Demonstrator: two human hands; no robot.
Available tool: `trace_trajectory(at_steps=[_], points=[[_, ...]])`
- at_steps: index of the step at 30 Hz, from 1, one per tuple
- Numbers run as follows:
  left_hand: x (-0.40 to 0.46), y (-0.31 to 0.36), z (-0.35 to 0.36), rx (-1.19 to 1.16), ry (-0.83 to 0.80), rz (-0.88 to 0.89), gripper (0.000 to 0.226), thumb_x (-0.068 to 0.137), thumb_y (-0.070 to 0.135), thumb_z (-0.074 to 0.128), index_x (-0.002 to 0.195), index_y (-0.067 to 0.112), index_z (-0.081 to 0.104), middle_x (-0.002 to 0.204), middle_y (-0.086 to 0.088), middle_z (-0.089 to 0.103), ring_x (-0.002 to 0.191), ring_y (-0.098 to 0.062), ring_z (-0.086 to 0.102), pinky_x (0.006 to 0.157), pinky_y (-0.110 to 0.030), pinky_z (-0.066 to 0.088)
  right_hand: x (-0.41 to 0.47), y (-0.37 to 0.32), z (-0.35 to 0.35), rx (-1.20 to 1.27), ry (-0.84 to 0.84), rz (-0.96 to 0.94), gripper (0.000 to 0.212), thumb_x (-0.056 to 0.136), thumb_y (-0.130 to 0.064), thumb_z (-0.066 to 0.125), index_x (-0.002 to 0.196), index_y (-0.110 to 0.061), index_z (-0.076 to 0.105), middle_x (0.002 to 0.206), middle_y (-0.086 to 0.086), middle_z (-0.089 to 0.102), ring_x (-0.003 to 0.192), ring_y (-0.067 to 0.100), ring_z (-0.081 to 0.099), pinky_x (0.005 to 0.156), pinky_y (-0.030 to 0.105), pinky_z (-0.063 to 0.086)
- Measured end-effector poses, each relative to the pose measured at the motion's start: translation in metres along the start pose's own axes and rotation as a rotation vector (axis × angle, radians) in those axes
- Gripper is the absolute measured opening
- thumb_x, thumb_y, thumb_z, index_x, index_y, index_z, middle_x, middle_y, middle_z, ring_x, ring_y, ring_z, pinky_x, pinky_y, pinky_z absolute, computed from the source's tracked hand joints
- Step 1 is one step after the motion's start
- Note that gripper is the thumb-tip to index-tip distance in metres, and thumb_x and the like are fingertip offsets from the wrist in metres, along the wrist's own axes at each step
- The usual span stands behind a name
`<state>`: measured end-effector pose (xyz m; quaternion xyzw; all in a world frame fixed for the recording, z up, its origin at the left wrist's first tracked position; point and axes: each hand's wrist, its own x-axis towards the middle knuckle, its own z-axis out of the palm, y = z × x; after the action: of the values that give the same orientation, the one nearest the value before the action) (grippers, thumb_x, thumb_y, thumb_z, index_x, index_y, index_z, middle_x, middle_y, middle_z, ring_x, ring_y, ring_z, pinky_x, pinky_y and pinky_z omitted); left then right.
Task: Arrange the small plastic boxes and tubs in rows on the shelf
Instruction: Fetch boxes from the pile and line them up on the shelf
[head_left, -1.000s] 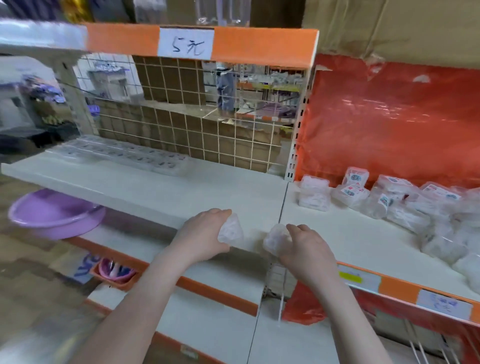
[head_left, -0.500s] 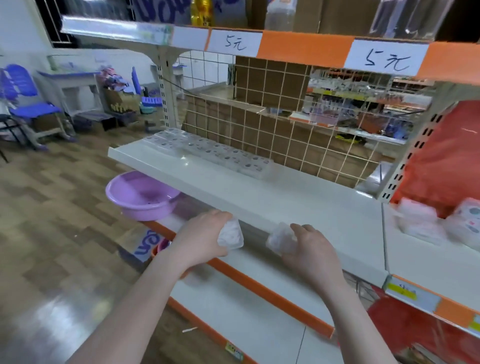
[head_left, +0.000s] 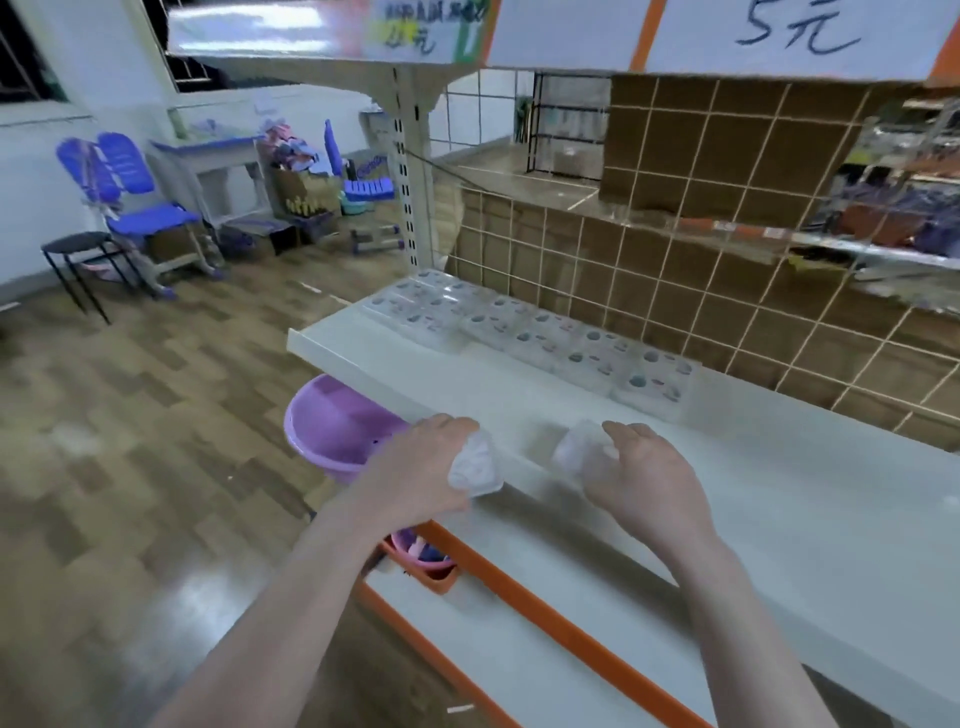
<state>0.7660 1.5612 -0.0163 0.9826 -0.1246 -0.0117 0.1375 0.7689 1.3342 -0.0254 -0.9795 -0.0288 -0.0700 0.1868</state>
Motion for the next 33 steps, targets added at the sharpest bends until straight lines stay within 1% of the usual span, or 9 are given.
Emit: trace_trajectory(at_steps=[4,7,10,13,16,22,26,30,33], points=[[0.040,-0.044,-0.018,-0.003,0.005,-0.018,0.078,0.072,0.029,0.073,0.141,0.023,0.036,0.137,0.003,0.044,0.125,-0.014,0.042,0.100,-0.029,0.039,0.054,-0.032,0.014,-0.003,-0.020,-0.007,0.047,0.081,-0.024,0.057,0.127,-0.017,0.050,0.124,0.005,0.053,0.113,0.024,0.051,0.085,0.032,0.043],[0.060,-0.074,-0.027,-0.015,0.001,-0.037,0.080,0.071,0.033,0.075,0.141,0.022,0.036,0.135,0.003,0.046,0.124,-0.015,0.042,0.099,-0.032,0.040,0.079,-0.053,0.026,-0.012,-0.044,-0.013,0.043,0.083,-0.029,0.056,0.123,-0.017,0.052,0.122,0.005,0.054,0.112,0.024,0.052,0.085,0.033,0.044],[0.078,-0.100,-0.033,-0.023,-0.005,-0.039,0.080,0.070,0.031,0.073,0.141,0.023,0.037,0.134,0.003,0.046,0.123,-0.016,0.043,0.097,-0.031,0.041,0.098,-0.071,0.040,-0.035,-0.063,-0.020,0.040,0.085,-0.037,0.053,0.120,-0.017,0.054,0.119,0.005,0.055,0.112,0.025,0.052,0.085,0.032,0.042],[0.096,-0.126,-0.039,-0.046,-0.021,-0.013,0.079,0.069,0.029,0.074,0.140,0.023,0.037,0.132,0.003,0.048,0.119,-0.017,0.046,0.094,-0.031,0.042,0.115,-0.087,0.051,-0.085,-0.083,-0.021,0.034,0.085,-0.034,0.053,0.113,-0.016,0.053,0.113,0.006,0.056,0.110,0.026,0.053,0.080,0.030,0.041],[0.113,-0.149,-0.045,-0.048,-0.065,0.023,0.081,0.070,0.028,0.073,0.141,0.023,0.036,0.132,0.003,0.047,0.120,-0.017,0.046,0.095,-0.031,0.042,0.129,-0.104,0.061,-0.113,-0.116,0.032,0.044,0.083,-0.033,0.056,0.124,-0.016,0.050,0.122,0.006,0.054,0.114,0.025,0.051,0.086,0.030,0.041],[0.150,-0.195,-0.060,-0.064,-0.171,0.151,0.077,0.070,0.024,0.072,0.138,0.023,0.037,0.127,0.002,0.048,0.115,-0.019,0.049,0.093,-0.034,0.043,0.152,-0.140,0.080,-0.117,-0.164,0.184,0.048,0.082,-0.029,0.057,0.126,-0.013,0.047,0.123,0.007,0.050,0.117,0.025,0.047,0.089,0.031,0.041],[0.165,-0.217,-0.062,-0.064,-0.212,0.209,0.080,0.070,0.027,0.073,0.140,0.025,0.035,0.130,0.004,0.046,0.119,-0.017,0.045,0.094,-0.028,0.039,0.160,-0.155,0.090,-0.123,-0.172,0.255,0.045,0.082,-0.028,0.056,0.124,-0.013,0.047,0.119,0.008,0.051,0.114,0.026,0.049,0.085,0.030,0.040],[0.175,-0.229,-0.063,-0.082,-0.239,0.267,0.081,0.070,0.028,0.074,0.142,0.024,0.034,0.132,0.004,0.045,0.122,-0.015,0.043,0.095,-0.027,0.038,0.159,-0.161,0.094,-0.111,-0.174,0.328,0.051,0.085,-0.033,0.054,0.130,-0.012,0.045,0.127,0.009,0.048,0.118,0.026,0.047,0.091,0.031,0.039],[0.180,-0.230,-0.064,-0.087,-0.261,0.305,0.081,0.070,0.028,0.074,0.141,0.024,0.035,0.132,0.003,0.046,0.122,-0.015,0.044,0.096,-0.028,0.038,0.161,-0.162,0.093,-0.116,-0.196,0.360,0.054,0.084,-0.035,0.055,0.131,-0.012,0.044,0.129,0.009,0.047,0.119,0.026,0.047,0.091,0.031,0.039]])
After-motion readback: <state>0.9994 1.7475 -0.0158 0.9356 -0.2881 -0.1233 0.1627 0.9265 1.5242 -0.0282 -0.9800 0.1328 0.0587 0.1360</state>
